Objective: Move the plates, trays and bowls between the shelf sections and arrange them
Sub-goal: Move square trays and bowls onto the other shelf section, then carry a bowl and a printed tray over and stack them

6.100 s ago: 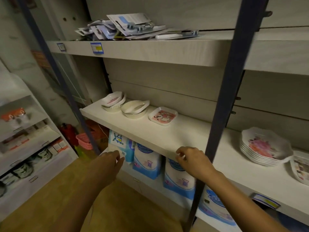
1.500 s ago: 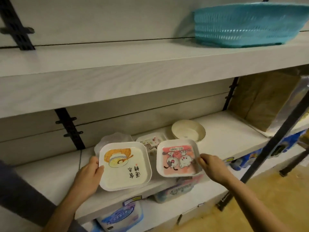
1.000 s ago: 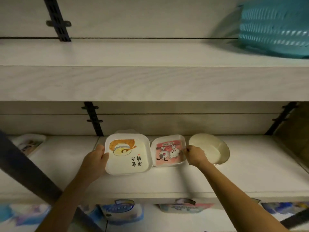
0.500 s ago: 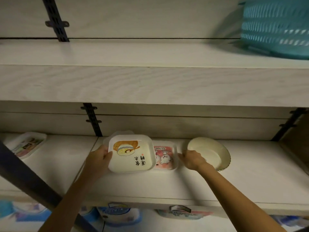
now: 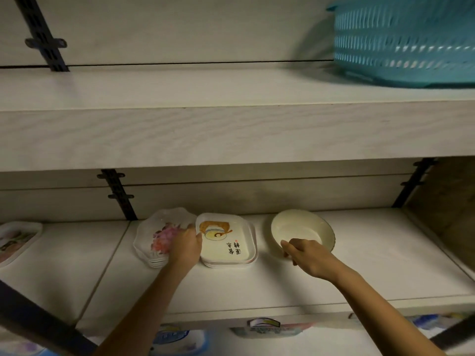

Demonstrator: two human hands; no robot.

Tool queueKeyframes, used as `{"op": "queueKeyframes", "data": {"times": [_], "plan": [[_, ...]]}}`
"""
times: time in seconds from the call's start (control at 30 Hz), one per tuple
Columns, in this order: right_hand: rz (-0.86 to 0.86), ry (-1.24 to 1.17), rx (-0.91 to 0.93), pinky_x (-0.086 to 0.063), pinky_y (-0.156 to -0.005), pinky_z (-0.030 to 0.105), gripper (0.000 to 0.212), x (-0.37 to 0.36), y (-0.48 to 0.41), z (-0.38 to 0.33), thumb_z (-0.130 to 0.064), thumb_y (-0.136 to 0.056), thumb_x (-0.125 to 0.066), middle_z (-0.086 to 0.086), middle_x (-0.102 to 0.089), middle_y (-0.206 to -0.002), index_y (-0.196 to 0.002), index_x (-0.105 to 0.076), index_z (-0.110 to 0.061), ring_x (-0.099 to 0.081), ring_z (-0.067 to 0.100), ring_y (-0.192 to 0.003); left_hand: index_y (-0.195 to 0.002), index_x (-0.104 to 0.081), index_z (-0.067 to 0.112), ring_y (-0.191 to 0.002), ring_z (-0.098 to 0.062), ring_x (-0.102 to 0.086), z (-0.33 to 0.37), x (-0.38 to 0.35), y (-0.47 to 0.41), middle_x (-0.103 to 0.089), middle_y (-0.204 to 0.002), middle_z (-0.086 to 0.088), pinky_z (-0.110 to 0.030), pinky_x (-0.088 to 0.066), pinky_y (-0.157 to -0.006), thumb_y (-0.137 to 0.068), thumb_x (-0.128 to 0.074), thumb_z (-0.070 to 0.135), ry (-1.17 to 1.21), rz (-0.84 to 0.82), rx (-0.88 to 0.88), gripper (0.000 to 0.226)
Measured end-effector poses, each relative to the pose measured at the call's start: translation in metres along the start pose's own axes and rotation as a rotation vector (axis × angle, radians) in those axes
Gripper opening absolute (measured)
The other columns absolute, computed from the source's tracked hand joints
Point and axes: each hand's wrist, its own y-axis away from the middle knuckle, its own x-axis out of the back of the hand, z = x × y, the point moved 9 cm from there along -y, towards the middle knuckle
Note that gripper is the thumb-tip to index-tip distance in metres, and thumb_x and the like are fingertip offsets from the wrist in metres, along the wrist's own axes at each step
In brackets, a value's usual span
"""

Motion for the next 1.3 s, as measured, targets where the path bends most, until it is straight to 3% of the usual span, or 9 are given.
{"op": "queueKeyframes", "data": {"times": [0.13,0.3,0.5,0.67,0.8,0.97,1.03,1.17,1.3], "plan": [[0.006,-0.003,0.006,-0.045,-0.086,0.036,0.041,0.005,0.005,0.006,-0.043,-0.097,-0.031,0.002,-0.063,-0.085,-0.084,-0.060,-0.019,-0.060,0.025,-0.091,-0.123,-0.047,0.003,-0.093,-0.023,-0.065,0.007,-0.008,-0.008,-0.067,-0.107,-0.013,-0.028,-0.053,-0.074,-0.097,-0.042,0.016,-0.094,-0.044,0.007,0.030],[0.004,0.021,0.012,-0.046,-0.089,0.037,0.040,0.003,0.002,0.012,-0.044,-0.097,-0.031,-0.002,-0.060,-0.086,-0.084,-0.061,-0.022,-0.060,0.025,-0.094,-0.123,-0.045,0.003,-0.098,-0.024,-0.064,0.011,-0.009,-0.012,-0.065,-0.112,-0.013,-0.026,-0.047,-0.071,-0.096,-0.046,0.021,-0.095,-0.040,-0.007,0.033],[-0.036,0.068,0.035,-0.050,-0.077,0.036,0.042,-0.002,-0.005,0.002,-0.044,-0.096,-0.031,0.006,-0.069,-0.094,-0.088,-0.060,-0.015,-0.058,0.018,-0.063,-0.119,-0.049,0.004,-0.072,-0.013,-0.053,0.011,0.002,-0.006,-0.067,-0.099,-0.010,-0.020,-0.040,-0.061,-0.095,-0.044,0.017,-0.142,0.042,-0.035,0.027],[-0.112,0.149,0.104,-0.052,-0.079,0.037,0.034,-0.023,-0.010,-0.025,-0.038,-0.097,-0.034,0.004,-0.070,-0.094,-0.096,-0.060,-0.015,-0.065,0.016,-0.061,-0.112,-0.058,0.007,-0.087,-0.016,-0.061,0.001,0.011,0.019,-0.066,-0.104,-0.008,-0.022,-0.048,-0.075,-0.096,-0.040,0.010,-0.130,-0.002,-0.140,0.025],[-0.158,0.220,0.213,-0.053,-0.081,0.040,0.034,-0.047,-0.014,-0.064,-0.038,-0.096,-0.034,0.006,-0.070,-0.097,-0.097,-0.059,-0.016,-0.070,0.022,-0.077,-0.108,-0.059,0.010,-0.096,-0.022,-0.061,-0.029,0.033,0.049,-0.065,-0.103,-0.006,-0.029,-0.048,-0.080,-0.097,-0.036,0.019,-0.093,0.009,-0.104,0.027],[-0.213,0.373,0.372,-0.050,-0.078,0.036,0.035,-0.087,-0.010,-0.132,-0.042,-0.095,-0.034,0.004,-0.065,-0.099,-0.096,-0.059,-0.018,-0.061,0.024,-0.088,-0.087,-0.054,0.016,-0.068,-0.012,-0.045,-0.087,0.064,0.086,-0.038,-0.063,0.009,-0.019,-0.031,-0.055,-0.096,-0.037,0.024,-0.097,-0.088,-0.020,0.020],[-0.236,0.430,0.441,-0.044,-0.073,0.034,0.036,-0.106,-0.004,-0.161,-0.043,-0.095,-0.033,0.006,-0.062,-0.100,-0.096,-0.059,-0.017,-0.058,0.025,-0.089,-0.091,-0.055,0.016,-0.074,-0.015,-0.050,-0.115,0.075,0.102,-0.044,-0.066,0.007,-0.019,-0.038,-0.065,-0.095,-0.038,0.025,-0.099,-0.126,0.044,0.020],[-0.257,0.466,0.577,-0.040,-0.069,0.030,0.029,-0.140,0.014,-0.218,-0.041,-0.095,-0.034,0.001,-0.055,-0.090,-0.083,-0.052,-0.022,-0.050,0.019,-0.080,-0.102,-0.060,0.011,-0.095,-0.026,-0.061,-0.174,0.099,0.138,-0.065,-0.098,-0.009,-0.034,-0.048,-0.084,-0.095,-0.038,0.027,-0.100,-0.158,0.183,0.028],[-0.278,0.500,0.671,-0.037,-0.068,0.030,0.034,-0.178,0.037,-0.268,-0.040,-0.095,-0.034,0.007,-0.064,-0.104,-0.098,-0.060,-0.017,-0.049,0.020,-0.082,-0.075,-0.048,0.026,-0.075,-0.007,-0.054,-0.231,0.120,0.172,-0.050,-0.073,0.011,-0.020,-0.043,-0.074,-0.096,-0.039,0.029,-0.060,-0.148,0.187,0.023]]}}
